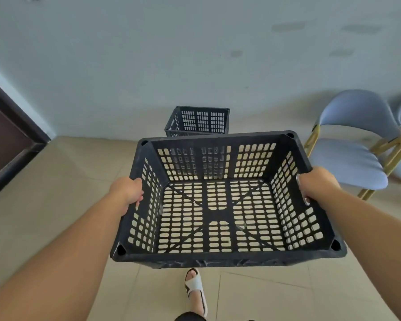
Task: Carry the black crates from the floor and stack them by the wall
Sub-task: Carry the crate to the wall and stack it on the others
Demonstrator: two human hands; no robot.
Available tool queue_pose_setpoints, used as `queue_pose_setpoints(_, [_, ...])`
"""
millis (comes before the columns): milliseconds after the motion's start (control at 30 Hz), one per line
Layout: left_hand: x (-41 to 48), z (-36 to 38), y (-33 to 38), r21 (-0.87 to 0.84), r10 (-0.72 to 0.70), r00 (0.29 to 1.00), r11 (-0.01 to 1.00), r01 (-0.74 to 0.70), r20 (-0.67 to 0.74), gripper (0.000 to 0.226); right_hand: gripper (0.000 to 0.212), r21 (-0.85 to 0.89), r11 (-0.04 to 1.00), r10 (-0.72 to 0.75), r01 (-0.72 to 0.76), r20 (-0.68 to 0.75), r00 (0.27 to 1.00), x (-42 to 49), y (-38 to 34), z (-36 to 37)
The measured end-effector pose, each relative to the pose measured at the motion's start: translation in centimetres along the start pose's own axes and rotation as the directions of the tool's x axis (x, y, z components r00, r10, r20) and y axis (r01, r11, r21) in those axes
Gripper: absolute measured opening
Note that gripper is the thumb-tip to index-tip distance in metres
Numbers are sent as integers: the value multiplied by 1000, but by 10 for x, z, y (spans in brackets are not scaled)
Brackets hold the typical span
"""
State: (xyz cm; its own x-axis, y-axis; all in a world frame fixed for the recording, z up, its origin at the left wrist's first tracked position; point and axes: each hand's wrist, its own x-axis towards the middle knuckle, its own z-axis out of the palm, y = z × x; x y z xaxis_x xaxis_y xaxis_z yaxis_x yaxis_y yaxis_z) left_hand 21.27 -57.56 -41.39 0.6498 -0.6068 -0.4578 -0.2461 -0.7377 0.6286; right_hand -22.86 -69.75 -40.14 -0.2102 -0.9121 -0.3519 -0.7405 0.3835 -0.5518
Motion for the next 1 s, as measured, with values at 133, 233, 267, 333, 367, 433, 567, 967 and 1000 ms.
queue_pose_setpoints(133, [76,-11,29,1,1,1000,1000,-1,30,44,20,-11,1000,20,-20,-7,1000,43,-56,24])
queue_pose_setpoints(233, [133,-24,55,-14,13,998,1000,-13,59,39,23,-19,999,45,-46,-27,999,68,-101,38])
queue_pose_setpoints(267, [152,-29,67,-18,24,998,1000,-23,66,34,23,-18,999,46,-47,-35,998,76,-115,42])
queue_pose_setpoints(333, [190,-37,90,-23,47,996,999,-45,75,30,21,-12,998,53,-53,-58,997,94,-142,49])
queue_pose_setpoints(367, [206,-40,102,-24,51,995,998,-49,85,30,21,-10,998,61,-62,-66,996,103,-155,51])
queue_pose_setpoints(433, [234,-46,122,-15,60,993,998,-59,100,30,21,4,997,82,-82,-75,994,121,-178,56])
queue_pose_setpoints(567, [300,-47,163,-19,77,992,997,-75,96,30,17,71,989,136,-132,-58,989,171,-219,67])
queue_pose_setpoints(967, [457,-26,287,-19,25,999,1000,-25,25,32,23,158,969,182,-188,52,982,377,-336,102])
queue_pose_setpoints(1000, [470,-25,296,-26,20,1000,999,-19,20,32,22,151,971,181,-186,47,982,393,-347,104])
